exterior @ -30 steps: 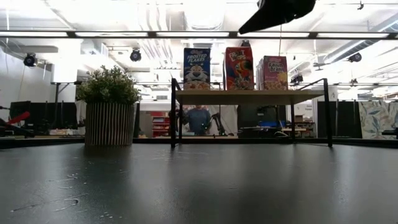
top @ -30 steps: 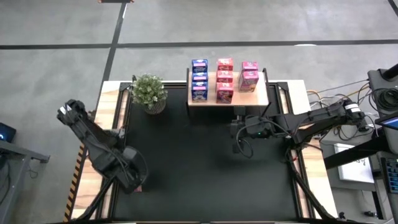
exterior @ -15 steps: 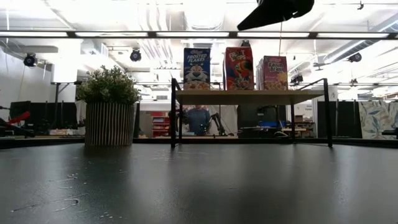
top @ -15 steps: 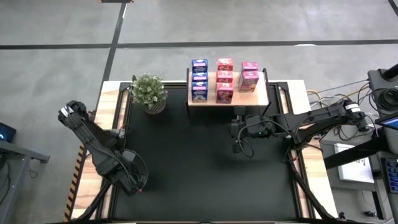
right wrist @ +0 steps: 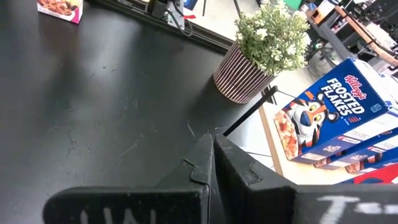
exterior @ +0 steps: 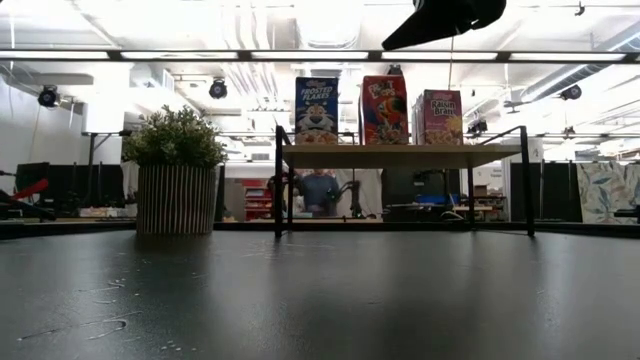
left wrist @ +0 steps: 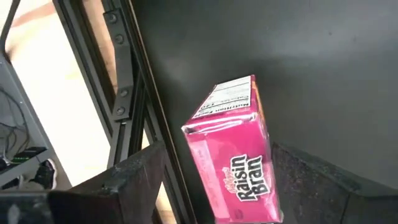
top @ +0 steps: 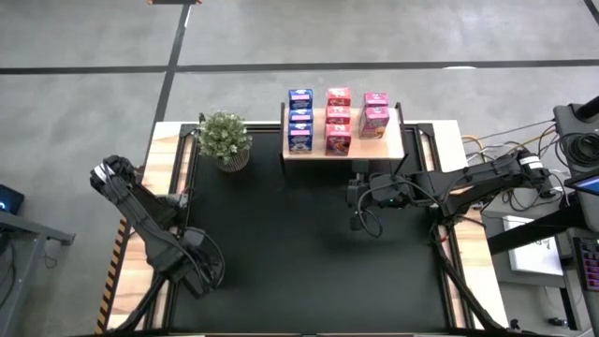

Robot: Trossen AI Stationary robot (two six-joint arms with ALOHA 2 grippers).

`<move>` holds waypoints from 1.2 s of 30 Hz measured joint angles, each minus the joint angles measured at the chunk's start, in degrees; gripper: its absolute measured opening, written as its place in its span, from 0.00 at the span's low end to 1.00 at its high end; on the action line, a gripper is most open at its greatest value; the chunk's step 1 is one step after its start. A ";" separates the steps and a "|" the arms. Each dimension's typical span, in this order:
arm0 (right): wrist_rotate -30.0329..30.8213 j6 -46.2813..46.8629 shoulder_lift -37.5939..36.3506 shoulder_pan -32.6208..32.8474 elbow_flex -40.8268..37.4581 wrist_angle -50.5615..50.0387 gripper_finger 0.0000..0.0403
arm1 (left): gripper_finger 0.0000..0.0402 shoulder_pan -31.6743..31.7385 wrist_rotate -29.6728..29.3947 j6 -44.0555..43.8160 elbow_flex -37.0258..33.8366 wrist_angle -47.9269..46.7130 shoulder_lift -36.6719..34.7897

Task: Stack cereal on shelf
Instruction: Put the purple cereal box on the shelf and align it with the other purple cereal boxes on the shelf

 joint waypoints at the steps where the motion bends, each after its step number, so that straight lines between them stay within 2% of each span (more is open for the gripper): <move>1: 0.00 0.12 0.00 0.00 0.00 -0.01 0.02 | 0.69 -0.09 0.00 -0.24 -0.16 0.13 0.10; 10: -0.01 0.26 0.00 0.00 0.00 -0.02 0.02 | 0.67 -0.16 -0.31 0.15 -3.10 5.06 0.23; 20: -0.02 0.80 0.02 0.00 0.00 -0.68 0.02 | 0.48 -0.10 -0.33 2.02 -3.51 5.54 0.23; 26: 0.33 2.74 -0.05 0.61 -0.05 -3.64 0.02 | 0.43 0.65 -0.37 4.04 -3.04 5.55 0.12; 29: 0.46 3.83 -0.96 2.19 -0.11 -4.99 0.02 | 0.42 3.13 -1.42 9.00 0.58 5.96 0.06; 32: 0.47 3.99 -2.36 4.65 -0.17 -4.79 0.02 | 0.42 5.93 -7.91 18.72 5.72 6.80 0.55; 36: 0.46 3.44 -3.82 8.15 -1.02 -4.25 0.02 | 0.42 10.23 -17.11 36.28 12.76 9.89 2.08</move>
